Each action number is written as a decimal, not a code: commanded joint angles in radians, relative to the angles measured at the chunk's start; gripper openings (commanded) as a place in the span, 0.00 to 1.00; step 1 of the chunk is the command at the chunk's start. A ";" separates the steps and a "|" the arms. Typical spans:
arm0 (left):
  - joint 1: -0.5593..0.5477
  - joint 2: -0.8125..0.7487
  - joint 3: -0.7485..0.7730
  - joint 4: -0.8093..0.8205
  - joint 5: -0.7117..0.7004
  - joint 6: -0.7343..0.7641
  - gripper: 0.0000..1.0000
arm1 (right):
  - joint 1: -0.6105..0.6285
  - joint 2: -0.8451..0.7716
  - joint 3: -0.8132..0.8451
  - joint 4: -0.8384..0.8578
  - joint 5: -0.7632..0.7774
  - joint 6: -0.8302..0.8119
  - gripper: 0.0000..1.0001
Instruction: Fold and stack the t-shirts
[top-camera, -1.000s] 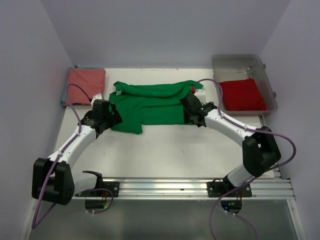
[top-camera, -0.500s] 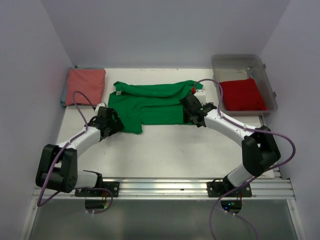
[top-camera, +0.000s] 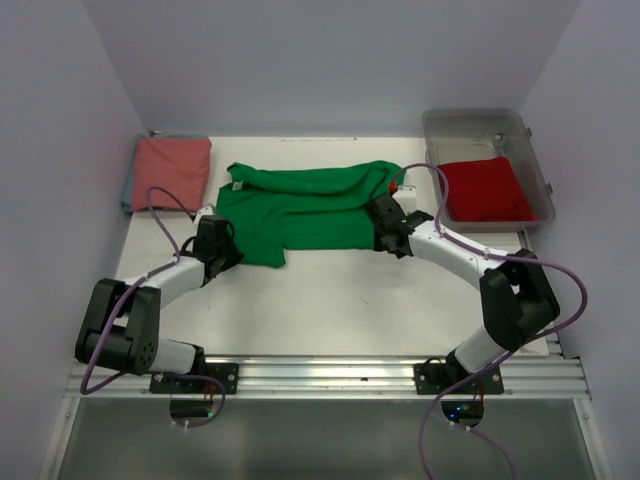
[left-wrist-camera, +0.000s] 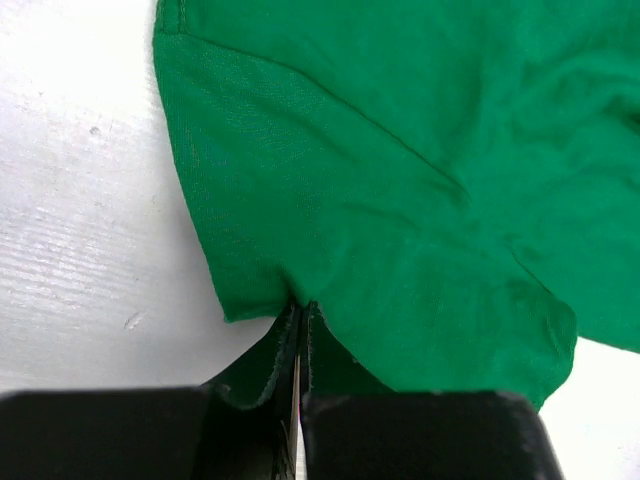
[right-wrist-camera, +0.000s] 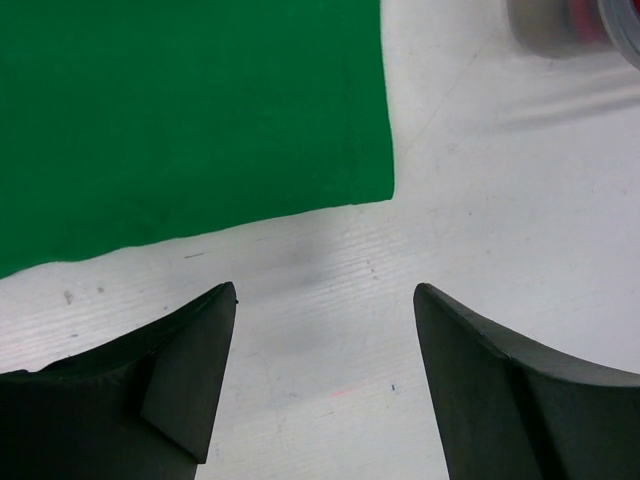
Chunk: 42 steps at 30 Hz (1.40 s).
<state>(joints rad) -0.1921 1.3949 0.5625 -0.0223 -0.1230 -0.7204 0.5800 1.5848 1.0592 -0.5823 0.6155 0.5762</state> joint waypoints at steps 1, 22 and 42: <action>-0.003 -0.034 -0.003 0.058 -0.004 0.001 0.00 | -0.049 0.007 -0.033 0.005 0.040 0.083 0.74; -0.003 -0.439 0.335 -0.366 0.042 0.042 0.00 | -0.178 0.192 0.004 0.190 -0.100 0.083 0.78; -0.004 -0.363 0.327 -0.344 0.046 0.049 0.00 | -0.178 0.207 -0.054 0.240 -0.165 0.094 0.08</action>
<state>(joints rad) -0.1925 1.0306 0.8730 -0.3840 -0.0719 -0.6930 0.4057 1.7737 1.0241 -0.3134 0.4492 0.6533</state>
